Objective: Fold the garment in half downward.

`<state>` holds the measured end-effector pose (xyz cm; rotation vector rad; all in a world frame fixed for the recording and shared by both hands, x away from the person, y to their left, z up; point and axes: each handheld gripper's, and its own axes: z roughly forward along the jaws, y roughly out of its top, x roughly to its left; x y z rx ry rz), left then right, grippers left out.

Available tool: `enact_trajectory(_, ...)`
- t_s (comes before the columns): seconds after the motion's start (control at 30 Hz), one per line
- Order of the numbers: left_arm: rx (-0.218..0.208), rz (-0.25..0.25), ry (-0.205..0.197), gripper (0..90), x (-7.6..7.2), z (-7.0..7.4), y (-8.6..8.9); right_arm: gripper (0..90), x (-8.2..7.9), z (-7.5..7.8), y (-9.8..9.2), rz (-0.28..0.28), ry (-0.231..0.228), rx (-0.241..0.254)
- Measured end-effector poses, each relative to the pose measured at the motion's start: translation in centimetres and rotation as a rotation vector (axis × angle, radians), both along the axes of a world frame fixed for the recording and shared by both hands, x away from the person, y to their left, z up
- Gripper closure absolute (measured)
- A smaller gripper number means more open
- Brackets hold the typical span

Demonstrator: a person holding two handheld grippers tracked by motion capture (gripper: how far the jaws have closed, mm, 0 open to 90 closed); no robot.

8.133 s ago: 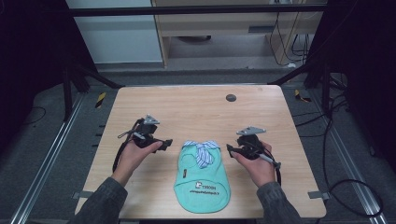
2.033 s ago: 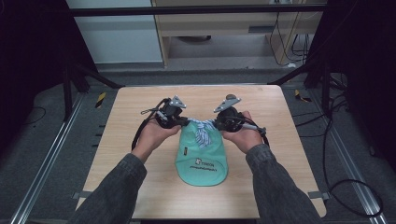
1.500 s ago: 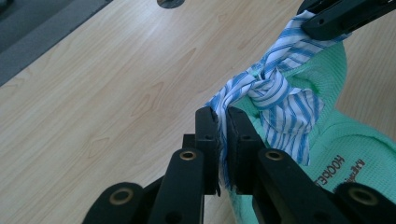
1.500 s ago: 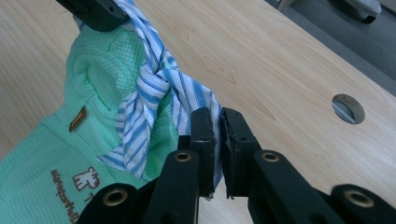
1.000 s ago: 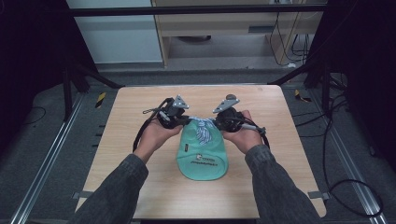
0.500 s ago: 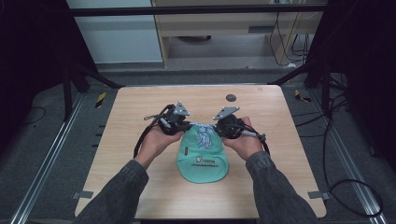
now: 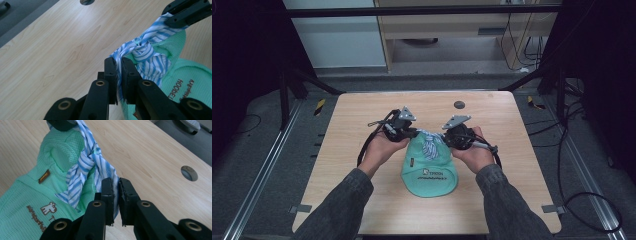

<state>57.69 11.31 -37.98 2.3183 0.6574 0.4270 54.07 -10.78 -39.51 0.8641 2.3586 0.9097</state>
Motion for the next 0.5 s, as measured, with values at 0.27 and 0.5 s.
enact_trajectory(0.27, 0.009, -0.013, -0.019, 83.5, 0.3, 1.2, -1.1, 82.5, 0.6, 0.8, -0.8, -0.028, -0.017, 0.002)
enact_trajectory(0.5, 0.025, -0.024, -0.014, 83.3, -1.5, -0.2, -1.1, 82.0, -0.6, -0.3, -0.9, -0.011, -0.006, -0.002)
